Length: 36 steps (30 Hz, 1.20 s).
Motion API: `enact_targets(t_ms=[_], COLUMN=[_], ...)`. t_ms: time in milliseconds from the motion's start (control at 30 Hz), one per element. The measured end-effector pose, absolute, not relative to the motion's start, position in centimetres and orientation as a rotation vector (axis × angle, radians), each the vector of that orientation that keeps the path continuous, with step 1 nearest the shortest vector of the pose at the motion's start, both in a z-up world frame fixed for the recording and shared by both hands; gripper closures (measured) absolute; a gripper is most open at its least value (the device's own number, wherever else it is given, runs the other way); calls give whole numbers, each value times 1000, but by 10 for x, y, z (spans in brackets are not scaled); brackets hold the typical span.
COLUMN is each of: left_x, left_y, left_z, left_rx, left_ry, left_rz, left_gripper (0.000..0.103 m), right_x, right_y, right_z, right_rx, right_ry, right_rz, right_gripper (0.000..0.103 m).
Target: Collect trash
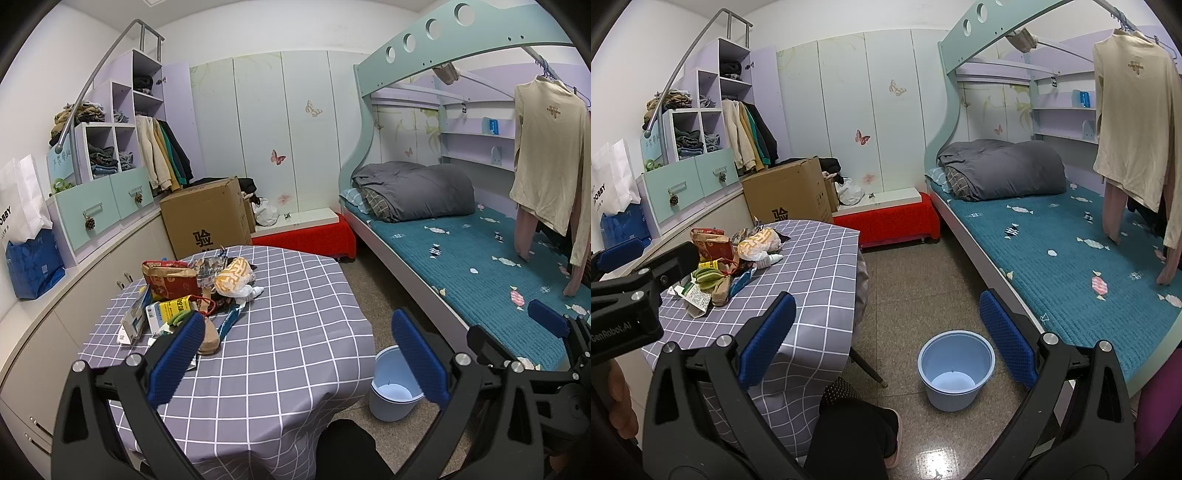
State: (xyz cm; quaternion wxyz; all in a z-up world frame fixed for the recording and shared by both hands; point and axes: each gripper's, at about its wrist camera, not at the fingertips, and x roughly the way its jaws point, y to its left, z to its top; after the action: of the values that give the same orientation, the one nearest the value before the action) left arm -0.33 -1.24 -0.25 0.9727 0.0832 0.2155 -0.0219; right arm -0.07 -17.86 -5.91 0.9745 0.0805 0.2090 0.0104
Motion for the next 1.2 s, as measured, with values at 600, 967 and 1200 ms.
enact_targets(t_ms=[600, 967, 1200], left_x=[-3, -3, -3], left_y=[-13, -13, -13], left_z=[-4, -7, -7], left_rx=[168, 168, 170], left_ry=[437, 438, 438], left_rz=[-44, -44, -45], left_gripper=[4, 4, 4], right_x=[-2, -1, 1], right_y=[-176, -174, -172], right_z=[-64, -65, -67], right_rx=[165, 166, 167], right_ry=[429, 431, 435], right_rz=[22, 24, 33], right_gripper=[6, 6, 6])
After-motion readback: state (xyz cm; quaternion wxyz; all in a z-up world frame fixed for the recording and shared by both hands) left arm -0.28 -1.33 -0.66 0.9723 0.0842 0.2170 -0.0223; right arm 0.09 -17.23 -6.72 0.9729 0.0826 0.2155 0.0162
